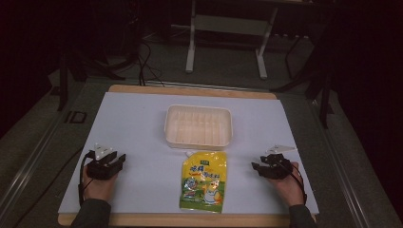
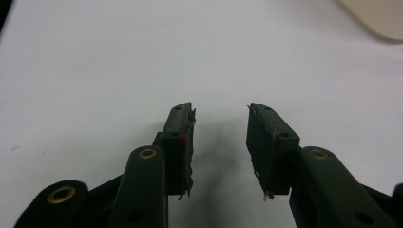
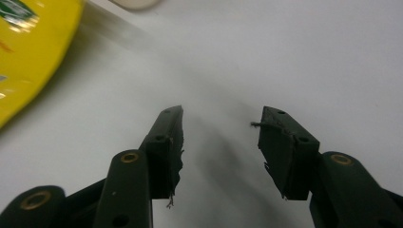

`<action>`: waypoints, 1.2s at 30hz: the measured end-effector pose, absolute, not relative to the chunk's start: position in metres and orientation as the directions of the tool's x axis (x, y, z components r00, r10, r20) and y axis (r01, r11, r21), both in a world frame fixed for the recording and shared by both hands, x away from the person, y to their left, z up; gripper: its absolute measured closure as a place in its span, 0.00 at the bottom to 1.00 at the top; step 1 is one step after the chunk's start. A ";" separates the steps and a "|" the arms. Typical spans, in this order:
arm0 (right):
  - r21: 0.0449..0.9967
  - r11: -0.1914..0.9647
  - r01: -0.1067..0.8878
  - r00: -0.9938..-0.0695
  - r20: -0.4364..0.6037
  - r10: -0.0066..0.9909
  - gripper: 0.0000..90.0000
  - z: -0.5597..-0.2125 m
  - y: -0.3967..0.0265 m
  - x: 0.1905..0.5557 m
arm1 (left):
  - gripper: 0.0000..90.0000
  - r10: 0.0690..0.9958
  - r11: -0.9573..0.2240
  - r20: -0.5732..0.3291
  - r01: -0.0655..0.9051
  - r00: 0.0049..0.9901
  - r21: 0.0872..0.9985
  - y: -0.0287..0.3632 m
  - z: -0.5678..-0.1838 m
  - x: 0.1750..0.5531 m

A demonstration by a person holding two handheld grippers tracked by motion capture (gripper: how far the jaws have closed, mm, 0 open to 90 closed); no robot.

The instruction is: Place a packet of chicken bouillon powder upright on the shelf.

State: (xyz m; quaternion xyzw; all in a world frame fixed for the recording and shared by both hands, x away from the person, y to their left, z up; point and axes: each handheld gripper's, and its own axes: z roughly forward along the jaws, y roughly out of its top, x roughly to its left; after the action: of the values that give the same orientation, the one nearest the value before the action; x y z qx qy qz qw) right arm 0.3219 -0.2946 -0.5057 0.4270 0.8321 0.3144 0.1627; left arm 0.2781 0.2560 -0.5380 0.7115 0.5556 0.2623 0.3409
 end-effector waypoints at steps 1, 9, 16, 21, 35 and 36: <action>0.661 0.441 0.608 -0.587 -0.001 0.810 0.55 -0.504 -0.293 0.322 | 0.67 0.968 -0.153 -0.006 0.606 0.253 0.780 0.257 -0.538 0.278; 0.656 0.468 0.592 -0.624 0.005 0.781 0.53 -0.498 -0.284 0.320 | 0.66 0.967 -0.122 -0.043 0.603 0.251 0.788 0.263 -0.540 0.278; 0.666 0.469 0.580 -0.655 0.040 0.754 0.52 -0.487 -0.277 0.322 | 0.65 0.967 -0.142 -0.019 0.600 0.255 0.787 0.260 -0.540 0.277; 0.671 0.482 0.563 -0.684 0.051 0.728 0.50 -0.482 -0.271 0.325 | 0.63 0.967 -0.144 -0.017 0.602 0.255 0.785 0.260 -0.540 0.278; 0.640 0.551 0.535 -0.758 0.076 0.648 0.49 -0.486 -0.241 0.334 | 0.63 0.966 -0.140 -0.022 0.598 0.256 0.789 0.260 -0.541 0.277; 0.636 0.556 0.535 -0.762 0.080 0.642 0.49 -0.486 -0.239 0.335 | 0.63 0.967 -0.141 -0.021 0.599 0.256 0.788 0.260 -0.540 0.277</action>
State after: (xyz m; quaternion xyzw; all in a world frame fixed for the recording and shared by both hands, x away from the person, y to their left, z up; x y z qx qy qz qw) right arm 0.3349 -0.2393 -0.4862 0.3350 0.8783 0.3314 0.0808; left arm 0.2774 0.2602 -0.5405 0.7092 0.5518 0.2601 0.3535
